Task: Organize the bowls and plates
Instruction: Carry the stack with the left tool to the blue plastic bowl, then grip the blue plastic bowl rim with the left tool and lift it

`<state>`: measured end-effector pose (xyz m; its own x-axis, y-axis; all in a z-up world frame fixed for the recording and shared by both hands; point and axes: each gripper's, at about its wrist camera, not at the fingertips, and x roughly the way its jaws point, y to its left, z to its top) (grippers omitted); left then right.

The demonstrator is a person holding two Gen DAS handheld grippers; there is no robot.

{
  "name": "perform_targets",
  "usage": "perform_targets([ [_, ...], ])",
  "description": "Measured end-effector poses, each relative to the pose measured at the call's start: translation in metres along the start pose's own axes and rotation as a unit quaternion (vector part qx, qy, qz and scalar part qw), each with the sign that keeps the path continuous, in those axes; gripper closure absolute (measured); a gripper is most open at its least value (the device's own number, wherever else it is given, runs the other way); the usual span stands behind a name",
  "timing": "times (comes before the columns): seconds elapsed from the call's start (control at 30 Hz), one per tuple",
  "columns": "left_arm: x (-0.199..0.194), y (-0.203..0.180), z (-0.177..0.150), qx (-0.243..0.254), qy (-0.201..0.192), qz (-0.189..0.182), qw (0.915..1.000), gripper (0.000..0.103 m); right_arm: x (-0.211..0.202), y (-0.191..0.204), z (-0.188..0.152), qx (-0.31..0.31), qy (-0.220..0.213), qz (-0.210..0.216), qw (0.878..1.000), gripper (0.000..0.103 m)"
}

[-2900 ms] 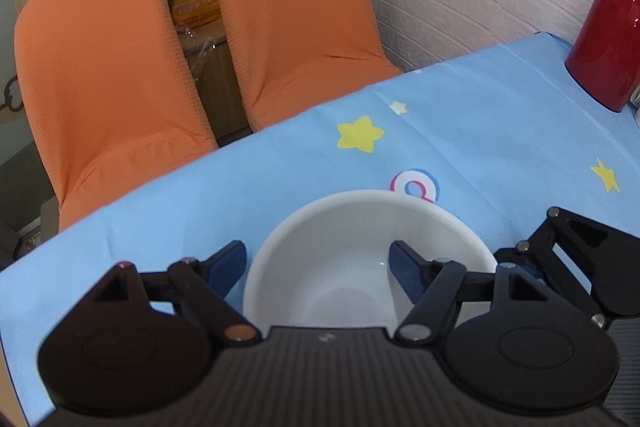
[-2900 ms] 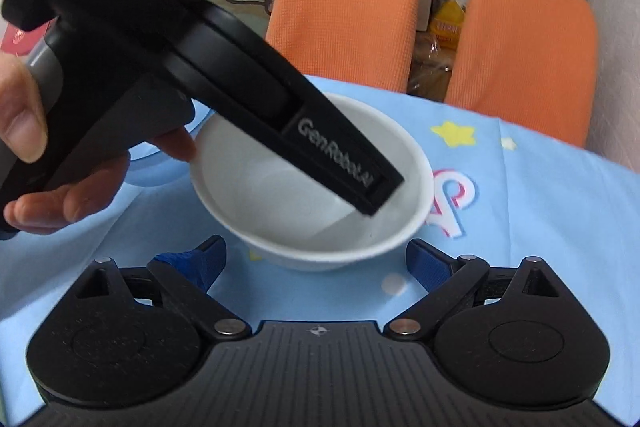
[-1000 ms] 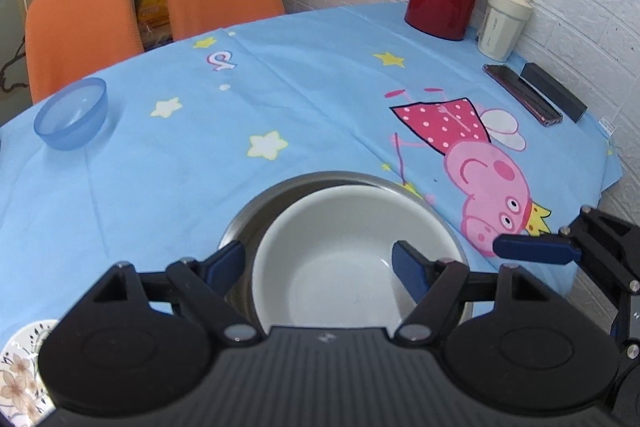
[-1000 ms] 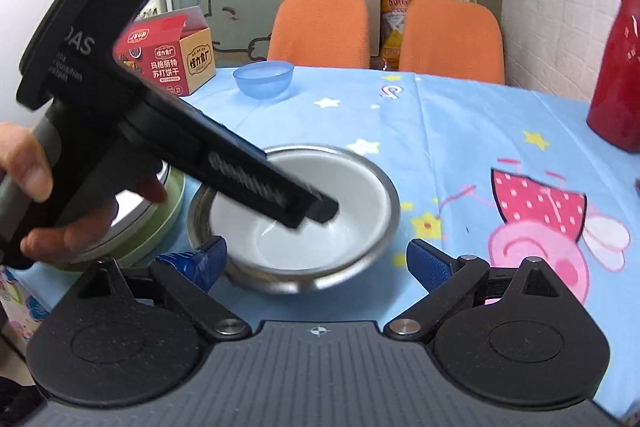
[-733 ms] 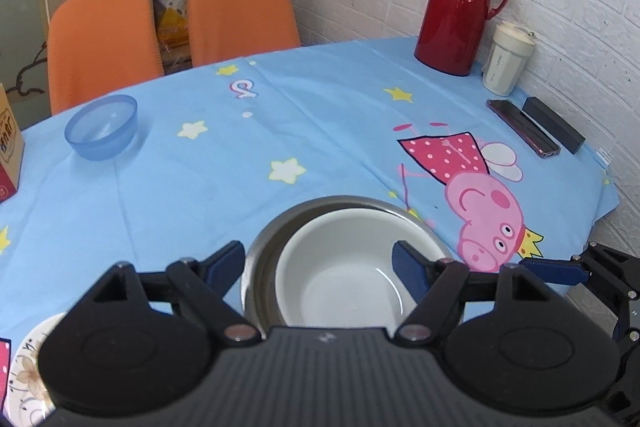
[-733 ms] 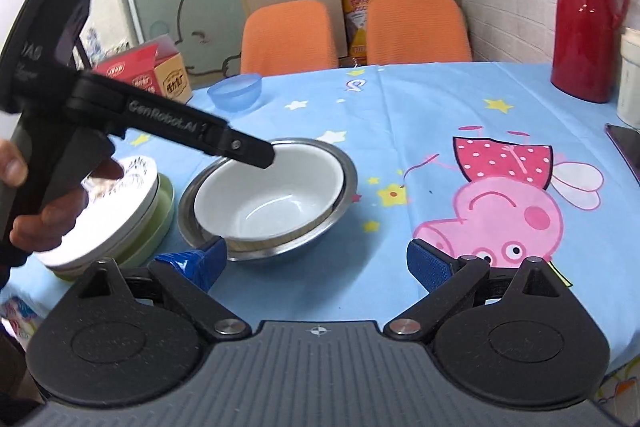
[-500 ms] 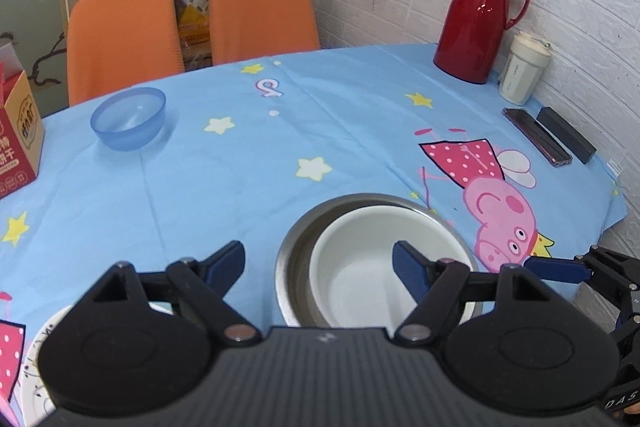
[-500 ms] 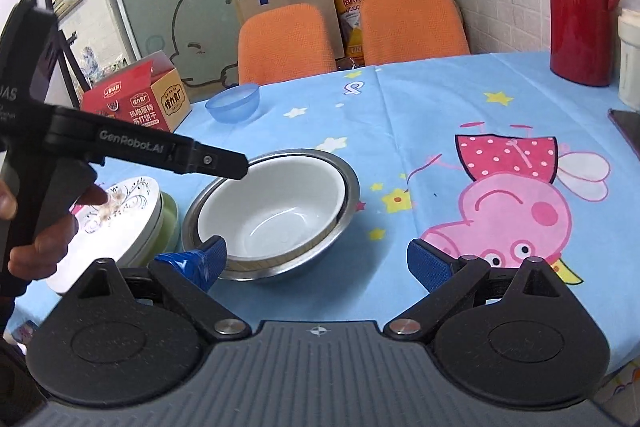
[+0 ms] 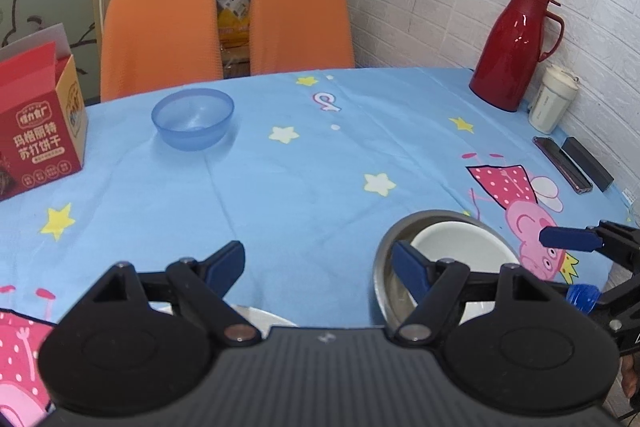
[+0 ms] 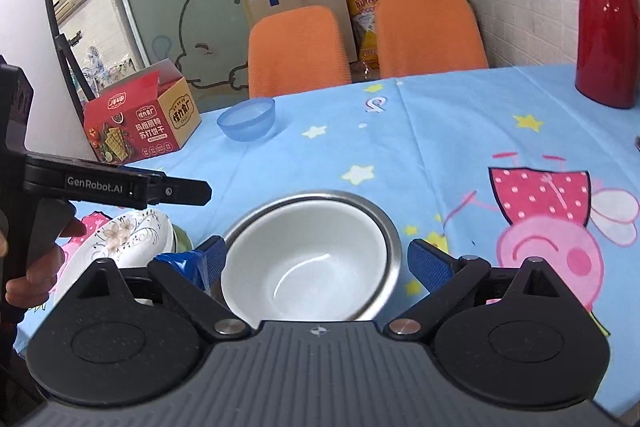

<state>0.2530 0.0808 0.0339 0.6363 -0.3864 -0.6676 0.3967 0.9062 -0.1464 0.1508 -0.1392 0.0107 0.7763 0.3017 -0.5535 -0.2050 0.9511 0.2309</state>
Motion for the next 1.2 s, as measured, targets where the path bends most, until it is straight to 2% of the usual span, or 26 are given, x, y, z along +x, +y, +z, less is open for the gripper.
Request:
perform_targets([
  [0.17, 0.004, 0.036, 0.017, -0.014, 0.001, 0.016, 0.9998, 0.027, 0.028, 0.015, 0.037, -0.041, 0.009, 0.012, 0.999, 0.018],
  [0.3, 0.017, 0.061, 0.052, -0.029, -0.01, 0.037, 0.9989, 0.027, 0.065, 0.031, 0.077, -0.109, 0.014, 0.004, 0.994, 0.018],
  [0.4, 0.038, 0.068, 0.084, -0.047, -0.012, 0.047, 0.9977, 0.027, 0.101, 0.039, 0.105, -0.14, 0.025, 0.01, 0.99, 0.018],
  [0.53, 0.085, 0.07, 0.122, -0.07, 0.002, 0.057, 0.9959, 0.027, 0.159, 0.05, 0.13, -0.148, 0.065, 0.03, 0.986, 0.018],
  [0.77, 0.163, 0.11, 0.138, -0.103, 0.058, 0.076, 0.9901, 0.027, 0.242, 0.072, 0.128, -0.163, 0.128, 0.05, 0.977, 0.018],
  [0.9, 0.179, 0.12, 0.134, -0.111, 0.065, 0.079, 0.9885, 0.027, 0.27, 0.078, 0.122, -0.168, 0.143, 0.044, 0.974, 0.018],
  [1.03, 0.186, 0.127, 0.131, -0.117, 0.064, 0.074, 0.9883, 0.028, 0.286, 0.087, 0.121, -0.183, 0.133, 0.032, 0.974, 0.018],
  [1.1, 0.19, 0.129, 0.127, -0.115, 0.066, 0.071, 0.9886, 0.034, 0.292, 0.088, 0.118, -0.185, 0.124, 0.039, 0.974, 0.02],
  [1.2, 0.192, 0.124, 0.13, -0.085, 0.06, 0.079, 0.9914, 0.053, 0.296, 0.088, 0.114, -0.172, 0.106, 0.046, 0.978, 0.019],
])
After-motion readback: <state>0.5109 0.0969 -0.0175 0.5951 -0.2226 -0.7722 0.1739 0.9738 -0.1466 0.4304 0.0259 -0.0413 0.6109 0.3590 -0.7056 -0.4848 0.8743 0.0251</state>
